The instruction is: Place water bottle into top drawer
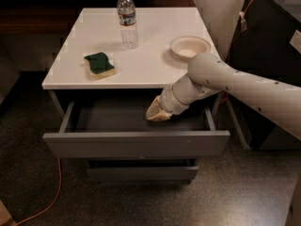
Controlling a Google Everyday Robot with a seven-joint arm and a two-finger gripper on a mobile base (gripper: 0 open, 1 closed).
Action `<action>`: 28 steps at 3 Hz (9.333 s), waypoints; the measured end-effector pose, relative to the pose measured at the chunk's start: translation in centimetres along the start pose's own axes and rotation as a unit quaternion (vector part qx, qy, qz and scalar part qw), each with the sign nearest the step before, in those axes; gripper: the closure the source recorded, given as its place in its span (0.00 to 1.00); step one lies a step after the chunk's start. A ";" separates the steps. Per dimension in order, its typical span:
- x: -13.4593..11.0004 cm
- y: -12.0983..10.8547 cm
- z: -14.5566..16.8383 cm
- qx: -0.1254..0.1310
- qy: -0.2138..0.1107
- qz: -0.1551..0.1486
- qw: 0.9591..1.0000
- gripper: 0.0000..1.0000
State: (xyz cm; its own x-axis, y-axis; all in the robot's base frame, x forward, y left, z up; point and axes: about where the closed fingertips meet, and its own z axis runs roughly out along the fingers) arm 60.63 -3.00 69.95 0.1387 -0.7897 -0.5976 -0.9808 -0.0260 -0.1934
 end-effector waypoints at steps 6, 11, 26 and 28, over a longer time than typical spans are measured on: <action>0.6 6.6 4.7 -0.040 0.069 0.006 0.997 1.00; -3.6 15.6 0.9 -0.053 0.040 0.017 0.998 1.00; -11.1 -9.0 -16.5 0.179 -0.177 0.230 0.940 0.00; -11.7 -14.2 -16.4 0.219 -0.195 0.286 0.912 0.00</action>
Offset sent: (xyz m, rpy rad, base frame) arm -0.0282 0.0255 -0.0423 -0.1574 0.0084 0.0121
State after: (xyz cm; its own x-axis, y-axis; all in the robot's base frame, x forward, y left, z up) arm 70.71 -3.45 92.47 -0.2567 -0.3175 -0.9129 -0.7707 0.6372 -0.0049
